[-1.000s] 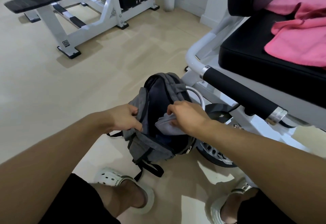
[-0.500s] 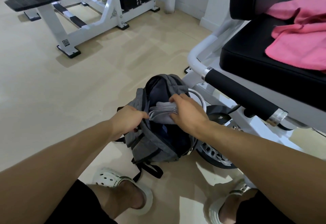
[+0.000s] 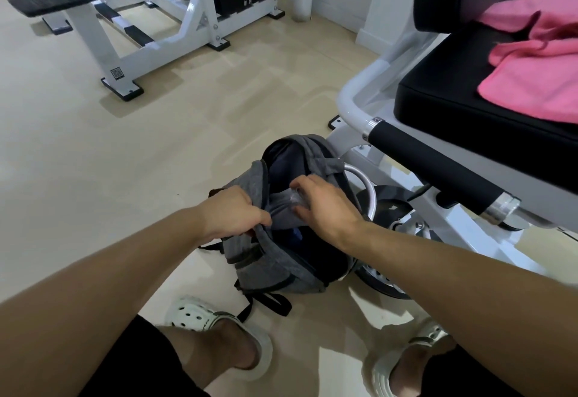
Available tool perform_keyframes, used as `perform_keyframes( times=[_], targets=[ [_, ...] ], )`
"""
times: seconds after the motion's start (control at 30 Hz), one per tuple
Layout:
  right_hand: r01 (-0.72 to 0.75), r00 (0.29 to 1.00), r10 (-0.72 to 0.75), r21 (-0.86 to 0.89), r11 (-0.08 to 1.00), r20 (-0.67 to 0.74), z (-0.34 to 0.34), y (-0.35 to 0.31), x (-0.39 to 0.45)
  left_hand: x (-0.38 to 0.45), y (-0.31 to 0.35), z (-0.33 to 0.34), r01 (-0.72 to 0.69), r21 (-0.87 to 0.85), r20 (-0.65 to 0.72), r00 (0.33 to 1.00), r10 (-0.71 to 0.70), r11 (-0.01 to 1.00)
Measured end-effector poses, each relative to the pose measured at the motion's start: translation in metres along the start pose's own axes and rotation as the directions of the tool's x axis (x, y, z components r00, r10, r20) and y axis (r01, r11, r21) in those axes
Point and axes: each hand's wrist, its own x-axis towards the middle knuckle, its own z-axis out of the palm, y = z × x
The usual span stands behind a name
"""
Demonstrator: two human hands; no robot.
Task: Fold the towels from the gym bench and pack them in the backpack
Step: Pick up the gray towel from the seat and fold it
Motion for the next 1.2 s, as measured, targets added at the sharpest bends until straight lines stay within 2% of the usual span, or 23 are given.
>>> perform_keyframes(
  times=[0.1, 0.3, 0.43, 0.6, 0.8, 0.97, 1.2],
  targets=[
    [-0.027, 0.993, 0.031, -0.04, 0.999, 0.117, 0.008, 0.009, 0.0, 0.0, -0.002, 0.001, 0.016, -0.042, 0.001, 1.0, -0.016, 0.999],
    [-0.05, 0.995, 0.054, -0.054, 0.997, 0.083, 0.014, 0.016, 0.007, -0.001, -0.002, -0.005, 0.038, -0.053, -0.004, 0.999, -0.039, 0.998],
    [-0.097, 0.979, 0.118, -0.129, 0.987, 0.166, 0.019, 0.019, 0.005, -0.003, 0.002, -0.005, 0.05, -0.049, -0.001, 0.999, -0.05, 0.998],
    [-0.205, 0.937, 0.232, -0.129, 0.97, 0.262, 0.026, 0.017, 0.01, -0.005, 0.005, -0.003, 0.045, -0.048, -0.004, 0.999, -0.046, 0.998],
    [-0.291, 0.937, 0.302, -0.087, 0.953, 0.177, 0.028, 0.017, 0.01, -0.008, 0.007, -0.003, 0.043, -0.02, -0.014, 0.999, -0.044, 0.999],
    [-0.364, 0.931, 0.362, 0.055, 0.93, 0.053, 0.03, 0.014, 0.011, -0.01, 0.009, -0.001, 0.041, -0.008, -0.02, 0.999, -0.041, 0.999],
    [-0.266, 0.95, 0.244, 0.094, 0.959, 0.196, 0.034, 0.008, 0.016, -0.01, 0.007, -0.003, 0.036, 0.03, -0.022, 0.999, -0.036, 0.999]
  ],
)
